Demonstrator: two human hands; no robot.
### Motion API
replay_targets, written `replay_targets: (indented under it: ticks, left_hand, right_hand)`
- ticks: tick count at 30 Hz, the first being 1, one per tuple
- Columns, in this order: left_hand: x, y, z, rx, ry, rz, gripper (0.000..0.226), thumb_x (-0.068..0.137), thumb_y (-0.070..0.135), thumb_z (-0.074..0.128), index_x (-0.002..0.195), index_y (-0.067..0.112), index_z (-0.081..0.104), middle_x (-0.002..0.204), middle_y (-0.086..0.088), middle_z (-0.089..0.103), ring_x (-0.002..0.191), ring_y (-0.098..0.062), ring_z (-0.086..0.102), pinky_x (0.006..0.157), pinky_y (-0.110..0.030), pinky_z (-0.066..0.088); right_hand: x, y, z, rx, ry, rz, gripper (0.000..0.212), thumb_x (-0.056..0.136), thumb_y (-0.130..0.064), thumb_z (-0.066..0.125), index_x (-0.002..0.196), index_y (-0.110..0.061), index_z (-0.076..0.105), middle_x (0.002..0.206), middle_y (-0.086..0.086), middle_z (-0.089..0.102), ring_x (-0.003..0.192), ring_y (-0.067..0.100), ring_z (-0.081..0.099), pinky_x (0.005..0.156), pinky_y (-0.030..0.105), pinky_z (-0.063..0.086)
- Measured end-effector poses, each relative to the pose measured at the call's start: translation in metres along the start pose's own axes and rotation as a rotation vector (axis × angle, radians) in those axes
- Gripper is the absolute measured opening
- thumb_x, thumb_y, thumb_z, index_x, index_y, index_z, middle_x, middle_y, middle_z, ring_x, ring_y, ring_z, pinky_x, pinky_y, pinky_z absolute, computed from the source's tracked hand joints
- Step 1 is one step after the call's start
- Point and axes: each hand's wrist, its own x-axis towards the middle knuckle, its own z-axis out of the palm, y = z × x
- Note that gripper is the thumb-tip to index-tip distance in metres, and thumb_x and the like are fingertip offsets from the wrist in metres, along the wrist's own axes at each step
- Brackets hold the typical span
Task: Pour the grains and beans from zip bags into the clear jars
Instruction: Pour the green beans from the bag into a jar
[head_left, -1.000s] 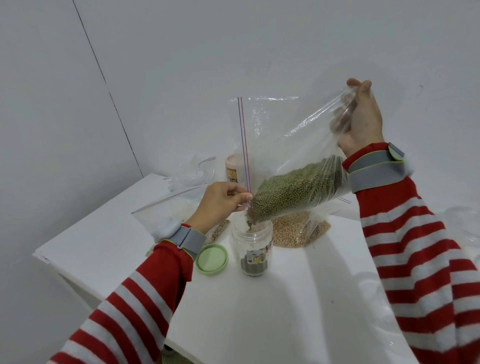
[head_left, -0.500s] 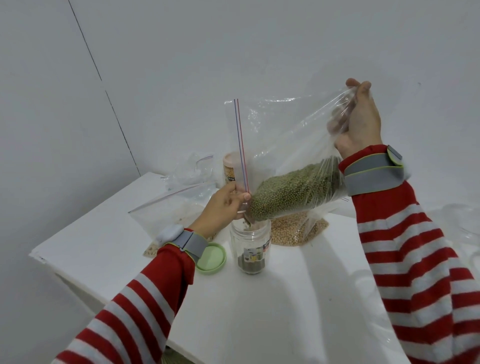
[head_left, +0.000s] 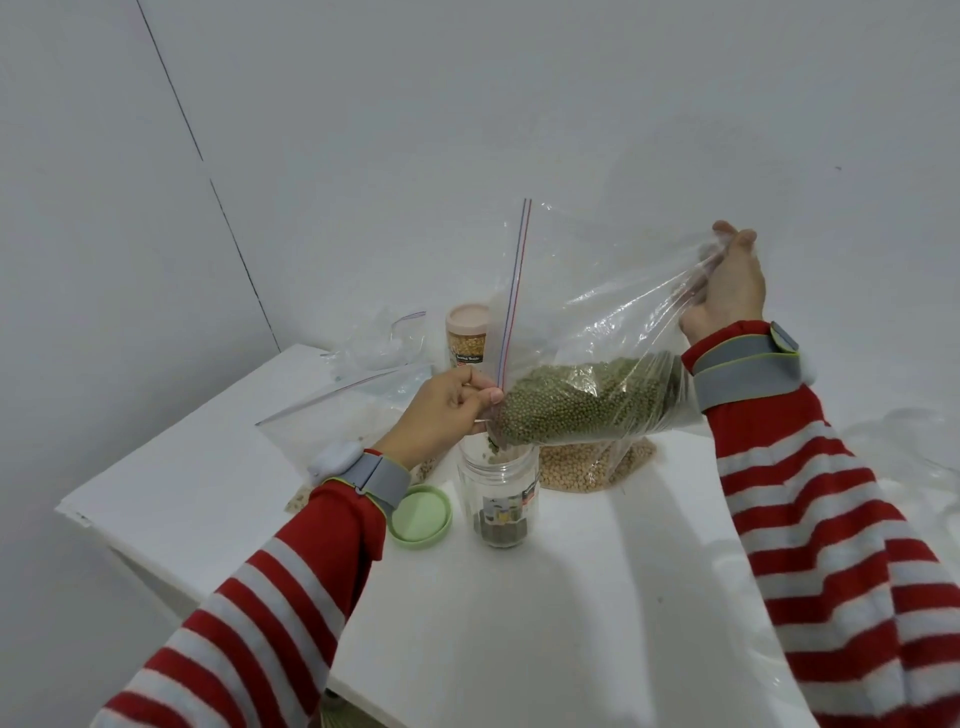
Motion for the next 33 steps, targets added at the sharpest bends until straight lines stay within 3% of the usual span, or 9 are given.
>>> replay_targets:
  ticks: [4, 12, 17, 20, 22, 25, 26, 29, 33]
  left_hand:
    - [0.003, 0.001, -0.001, 0.027, -0.027, -0.003, 0.010, 0.096, 0.008, 0.059, 0.087, 0.013, 0.060, 0.084, -0.013, 0.071, 0.083, -0.016, 0.070, 0.075, -0.029, 0.059]
    - [0.005, -0.003, -0.001, 0.101, -0.074, 0.015, 0.012, 0.094, 0.009, 0.061, 0.084, 0.016, 0.061, 0.053, 0.005, 0.059, 0.079, -0.019, 0.066, 0.077, -0.035, 0.059]
    - [0.005, -0.008, 0.000, 0.068, -0.084, 0.001, 0.013, 0.093, 0.008, 0.062, 0.083, 0.016, 0.061, 0.074, -0.031, 0.062, 0.091, -0.032, 0.068, 0.080, -0.038, 0.059]
    - [0.005, -0.010, 0.000, 0.046, -0.095, -0.007, 0.013, 0.094, 0.008, 0.061, 0.083, 0.014, 0.060, 0.066, -0.018, 0.062, 0.086, -0.024, 0.067, 0.078, -0.033, 0.059]
    - [0.005, -0.010, -0.001, 0.046, -0.106, -0.005, 0.011, 0.094, 0.008, 0.061, 0.084, 0.014, 0.060, 0.064, -0.007, 0.065, 0.084, -0.019, 0.068, 0.077, -0.032, 0.059]
    - [0.006, -0.010, -0.001, 0.052, -0.109, -0.006, 0.009, 0.094, 0.009, 0.061, 0.086, 0.013, 0.060, 0.065, -0.003, 0.070, 0.090, -0.023, 0.071, 0.079, -0.033, 0.059]
    - [0.007, -0.010, -0.001, 0.061, -0.103, -0.008, 0.008, 0.093, 0.009, 0.061, 0.086, 0.013, 0.060, 0.070, -0.010, 0.071, 0.095, -0.027, 0.071, 0.078, -0.033, 0.059]
    - [0.008, -0.008, 0.000, 0.108, -0.097, -0.002, 0.007, 0.093, 0.012, 0.062, 0.087, 0.013, 0.061, 0.091, -0.032, 0.068, 0.101, -0.034, 0.068, 0.074, -0.028, 0.059]
    - [0.007, -0.006, -0.001, 0.113, -0.106, -0.007, 0.005, 0.093, 0.010, 0.062, 0.088, 0.010, 0.061, 0.074, -0.019, 0.070, 0.089, -0.025, 0.070, 0.072, -0.025, 0.059]
  right_hand:
    - [0.001, 0.008, -0.009, 0.000, 0.059, 0.039, 0.040, 0.107, -0.040, 0.028, 0.093, -0.022, 0.060, 0.071, -0.006, 0.045, 0.036, 0.006, 0.033, 0.041, 0.016, 0.031]
    - [0.003, 0.043, -0.042, -0.050, 0.276, 0.135, 0.036, 0.105, -0.037, 0.031, 0.095, -0.027, 0.065, 0.080, -0.007, 0.054, 0.034, 0.005, 0.034, 0.037, 0.014, 0.028]
    - [-0.001, 0.080, -0.072, -0.331, 0.247, 0.206, 0.042, 0.104, -0.024, 0.039, 0.142, -0.005, 0.044, 0.079, -0.009, 0.044, 0.061, 0.002, 0.042, 0.049, 0.013, 0.040]
    - [0.000, 0.090, -0.077, -0.441, 0.243, 0.255, 0.043, 0.105, -0.020, 0.038, 0.144, -0.001, 0.039, 0.100, -0.001, 0.058, 0.064, 0.001, 0.042, 0.041, 0.005, 0.037]
    - [0.001, 0.088, -0.071, -0.531, 0.330, 0.216, 0.044, 0.103, -0.019, 0.041, 0.143, -0.002, 0.041, 0.134, 0.014, 0.054, 0.083, 0.003, 0.054, 0.060, 0.004, 0.046]
    - [-0.008, 0.069, -0.046, -0.720, 0.460, -0.061, 0.050, 0.094, -0.012, 0.048, 0.143, -0.009, 0.041, 0.146, 0.013, 0.039, 0.130, 0.028, 0.045, 0.106, 0.039, 0.042]
    - [-0.012, 0.063, -0.036, -0.734, 0.351, -0.294, 0.052, 0.089, -0.008, 0.048, 0.142, -0.009, 0.043, 0.145, 0.011, 0.039, 0.133, 0.029, 0.041, 0.110, 0.044, 0.037]
    - [-0.044, 0.047, 0.007, -0.938, -0.470, -0.754, 0.054, 0.078, -0.002, 0.044, 0.128, -0.015, 0.056, 0.135, 0.001, 0.048, 0.130, 0.020, 0.039, 0.115, 0.042, 0.028]
    - [-0.092, 0.049, 0.048, -1.612, -1.257, -0.704, 0.056, 0.083, -0.003, 0.051, 0.135, -0.025, 0.053, 0.152, 0.000, 0.039, 0.142, 0.022, 0.028, 0.119, 0.039, 0.015]
